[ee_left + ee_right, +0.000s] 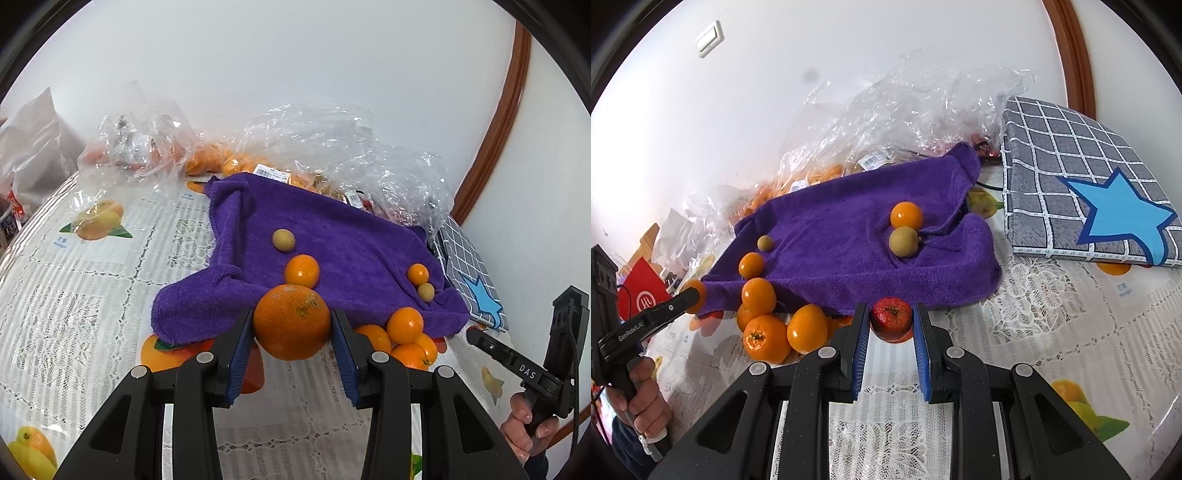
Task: Organize fruits
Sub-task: 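Lift the large orange and red fruit and carry both over the purple towel, then lower both fruits onto the towel and open both grippers, then grasp an orange from the tablecloth with the right gripper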
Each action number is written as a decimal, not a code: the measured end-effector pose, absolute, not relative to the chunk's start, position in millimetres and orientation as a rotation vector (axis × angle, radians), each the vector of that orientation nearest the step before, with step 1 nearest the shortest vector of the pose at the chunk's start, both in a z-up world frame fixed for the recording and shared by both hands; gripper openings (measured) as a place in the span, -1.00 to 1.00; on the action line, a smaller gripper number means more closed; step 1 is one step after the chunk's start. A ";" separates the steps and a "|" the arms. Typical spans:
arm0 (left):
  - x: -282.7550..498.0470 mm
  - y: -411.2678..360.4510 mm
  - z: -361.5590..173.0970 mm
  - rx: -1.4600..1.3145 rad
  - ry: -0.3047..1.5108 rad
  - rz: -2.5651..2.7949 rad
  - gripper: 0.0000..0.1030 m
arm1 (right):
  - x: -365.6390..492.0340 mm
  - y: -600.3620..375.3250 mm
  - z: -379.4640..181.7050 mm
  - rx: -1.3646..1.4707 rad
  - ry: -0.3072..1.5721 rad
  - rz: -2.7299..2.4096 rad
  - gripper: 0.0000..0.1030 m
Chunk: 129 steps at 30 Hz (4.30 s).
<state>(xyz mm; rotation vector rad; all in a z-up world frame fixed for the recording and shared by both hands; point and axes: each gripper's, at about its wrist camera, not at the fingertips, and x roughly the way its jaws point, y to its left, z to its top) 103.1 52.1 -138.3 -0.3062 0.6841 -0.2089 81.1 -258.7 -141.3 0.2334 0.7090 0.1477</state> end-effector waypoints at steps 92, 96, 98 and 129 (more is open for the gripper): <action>143.7 43.3 -135.1 -0.291 0.639 -0.091 -0.12 | 91.0 -224.4 -129.4 0.173 0.734 0.159 -0.25; 127.5 44.1 -135.5 -0.277 0.638 -0.076 -0.12 | 88.5 -201.7 -132.2 0.139 0.765 0.211 -0.26; 120.2 45.2 -136.8 -0.281 0.645 -0.067 -0.12 | 89.7 -191.3 -132.9 0.112 0.775 0.219 -0.26; 103.2 51.7 -143.6 -0.324 0.690 -0.081 -0.11 | 102.3 -203.1 -140.0 0.139 0.853 0.217 -0.67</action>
